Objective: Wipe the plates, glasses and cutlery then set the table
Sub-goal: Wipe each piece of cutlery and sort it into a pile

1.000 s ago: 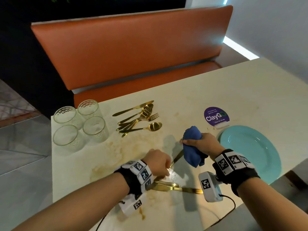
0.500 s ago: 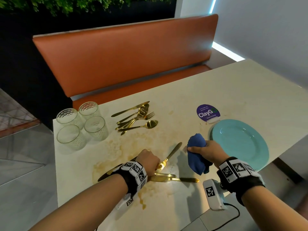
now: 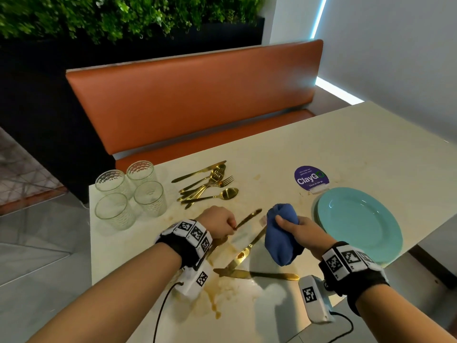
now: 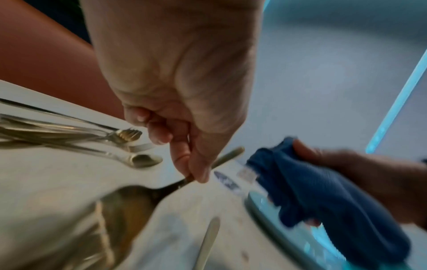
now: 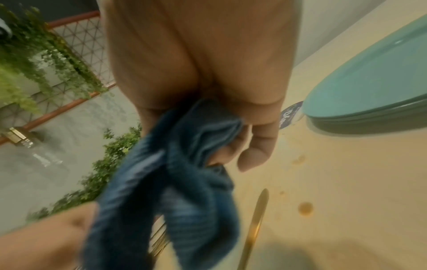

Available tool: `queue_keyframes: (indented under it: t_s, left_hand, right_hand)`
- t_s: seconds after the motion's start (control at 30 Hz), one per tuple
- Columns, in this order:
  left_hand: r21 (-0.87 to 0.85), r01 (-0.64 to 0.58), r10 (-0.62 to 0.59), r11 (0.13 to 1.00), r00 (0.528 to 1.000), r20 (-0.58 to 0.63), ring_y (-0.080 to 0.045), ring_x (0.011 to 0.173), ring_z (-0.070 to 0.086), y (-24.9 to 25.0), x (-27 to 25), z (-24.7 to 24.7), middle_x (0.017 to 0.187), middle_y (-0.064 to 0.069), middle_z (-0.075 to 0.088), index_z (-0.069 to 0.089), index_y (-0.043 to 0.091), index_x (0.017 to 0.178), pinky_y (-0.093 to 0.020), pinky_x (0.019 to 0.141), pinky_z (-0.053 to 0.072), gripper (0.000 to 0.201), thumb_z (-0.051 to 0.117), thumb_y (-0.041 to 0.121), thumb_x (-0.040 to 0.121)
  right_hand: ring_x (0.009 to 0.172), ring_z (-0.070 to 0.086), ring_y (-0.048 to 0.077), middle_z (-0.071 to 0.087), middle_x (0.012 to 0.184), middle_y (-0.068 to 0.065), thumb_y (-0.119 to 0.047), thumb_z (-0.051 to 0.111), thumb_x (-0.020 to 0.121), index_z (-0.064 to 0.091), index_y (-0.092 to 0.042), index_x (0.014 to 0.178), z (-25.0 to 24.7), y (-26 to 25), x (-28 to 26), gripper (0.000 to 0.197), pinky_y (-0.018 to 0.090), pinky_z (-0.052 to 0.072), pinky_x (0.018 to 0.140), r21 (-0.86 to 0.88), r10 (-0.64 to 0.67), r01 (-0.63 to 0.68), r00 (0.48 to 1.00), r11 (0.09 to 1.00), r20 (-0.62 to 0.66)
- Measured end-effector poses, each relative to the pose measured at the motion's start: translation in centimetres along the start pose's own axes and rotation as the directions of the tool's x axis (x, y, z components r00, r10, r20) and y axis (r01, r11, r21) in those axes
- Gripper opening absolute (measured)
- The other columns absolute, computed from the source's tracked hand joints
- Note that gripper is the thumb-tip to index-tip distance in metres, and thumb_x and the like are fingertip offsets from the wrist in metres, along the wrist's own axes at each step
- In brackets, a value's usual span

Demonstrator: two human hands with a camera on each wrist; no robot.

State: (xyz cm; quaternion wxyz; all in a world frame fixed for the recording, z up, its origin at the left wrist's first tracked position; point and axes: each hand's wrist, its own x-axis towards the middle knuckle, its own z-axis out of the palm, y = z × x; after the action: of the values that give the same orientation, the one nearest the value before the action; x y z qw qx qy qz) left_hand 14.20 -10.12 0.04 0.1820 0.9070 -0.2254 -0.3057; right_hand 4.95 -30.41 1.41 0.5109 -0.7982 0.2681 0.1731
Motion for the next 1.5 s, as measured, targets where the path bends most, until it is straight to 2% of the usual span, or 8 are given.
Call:
queue_keyframes:
  t_s: [0.27, 0.57, 0.8, 0.97, 1.03, 1.13, 1.23, 1.5]
  left_hand:
    - [-0.518, -0.113, 0.013, 0.848, 0.981, -0.193, -0.014, 0.076, 0.053, 2.6, 0.0, -2.7, 0.073, 0.004, 0.057, 0.065, 0.011, 0.086, -0.025, 0.070, 0.043, 0.001, 0.064, 0.012, 0.086]
    - [-0.768, -0.074, -0.215, 0.636, 0.939, -0.269, -0.020, 0.094, 0.061, 2.2, 0.3, -2.9, 0.091, -0.004, 0.067, 0.061, 0.018, 0.065, -0.035, 0.092, 0.045, 0.023, 0.064, 0.008, 0.085]
    - [-0.845, -0.081, -0.303, 0.529, 0.912, -0.277, -0.016, 0.092, 0.056, 1.9, 0.1, -2.5, 0.092, -0.004, 0.063, 0.062, 0.014, 0.082, -0.026, 0.080, 0.038, 0.006, 0.063, 0.012, 0.087]
    - [-0.830, -0.047, -0.315, 0.555, 0.912, -0.262, -0.020, 0.104, 0.057, 0.6, -0.7, -4.7, 0.109, -0.003, 0.061, 0.051, 0.010, 0.124, -0.029, 0.085, 0.043, 0.047, 0.070, 0.021, 0.083]
    - [-0.700, -0.055, -0.250, 0.712, 0.912, -0.326, -0.020, 0.113, 0.054, -0.8, -1.3, -6.1, 0.124, 0.000, 0.057, 0.034, 0.019, 0.142, -0.037, 0.097, 0.045, 0.071, 0.071, 0.027, 0.082]
    - [-0.096, -0.038, 0.000, 0.995, 0.932, -0.363, -0.018, 0.116, 0.050, -1.6, -2.3, -7.4, 0.122, 0.005, 0.061, 0.053, 0.028, 0.130, -0.039, 0.104, 0.037, 0.037, 0.053, 0.036, 0.094]
    - [0.205, -0.041, 0.092, 0.978, 0.965, -0.247, -0.014, 0.104, 0.043, -1.5, -3.0, -7.3, 0.104, 0.008, 0.063, 0.066, 0.029, 0.108, -0.038, 0.100, 0.027, 0.029, 0.038, 0.033, 0.099]
    - [-0.414, 0.103, -0.194, 0.904, 0.963, -0.186, -0.002, 0.069, 0.053, -2.1, -3.1, -4.2, 0.074, 0.006, 0.062, 0.070, 0.012, 0.099, -0.013, 0.060, 0.037, 0.026, 0.045, 0.021, 0.097]
  right_hand:
    - [0.102, 0.062, 0.025, 0.064, 0.114, 0.010, -0.054, 0.051, 0.086, 0.061, -0.013, 0.112, 5.3, -3.7, 0.0, 0.050, 0.032, 0.050, 0.090, -0.113, -0.061, 0.088, 0.973, 0.990, 0.224]
    - [0.067, 0.059, 0.025, 0.065, 0.078, 0.013, -0.039, 0.074, 0.074, 0.061, -0.006, 0.069, 6.7, -4.6, 1.3, 0.036, 0.030, 0.046, 0.061, 0.075, 0.005, -0.010, 0.998, 0.997, 0.058]
    - [0.081, 0.065, 0.032, 0.070, 0.091, 0.019, -0.034, 0.075, 0.074, 0.063, -0.006, 0.077, 4.7, -4.9, 1.3, 0.030, 0.039, 0.054, 0.076, -0.023, 0.001, 0.000, 0.999, 1.000, 0.051]
    - [0.084, 0.062, 0.025, 0.066, 0.091, 0.010, -0.039, 0.074, 0.073, 0.062, -0.008, 0.086, 0.9, -6.5, 2.2, 0.036, 0.033, 0.050, 0.076, -0.432, -0.063, 0.087, 0.996, 0.898, 0.069]
    - [0.085, 0.061, 0.022, 0.067, 0.093, 0.008, -0.042, 0.073, 0.073, 0.064, -0.008, 0.096, -0.2, -6.9, 2.5, 0.042, 0.031, 0.050, 0.076, -0.556, -0.069, 0.115, 0.992, 0.823, 0.104]
    - [0.081, 0.060, 0.019, 0.066, 0.090, 0.006, -0.039, 0.074, 0.073, 0.066, -0.009, 0.098, -0.7, -7.5, 2.8, 0.040, 0.026, 0.048, 0.068, -0.615, -0.087, 0.159, 0.986, 0.772, 0.145]
    - [0.086, 0.064, 0.022, 0.069, 0.093, 0.007, -0.038, 0.075, 0.072, 0.067, -0.010, 0.099, -1.6, -8.2, 3.4, 0.039, 0.026, 0.048, 0.070, -0.649, -0.121, 0.175, 0.984, 0.741, 0.127]
    - [0.077, 0.059, 0.031, 0.062, 0.084, 0.018, -0.029, 0.068, 0.082, 0.060, 0.005, 0.095, -3.5, -8.3, 4.1, 0.037, 0.043, 0.051, 0.071, -0.218, -0.279, 0.213, 0.899, 0.952, -0.337]
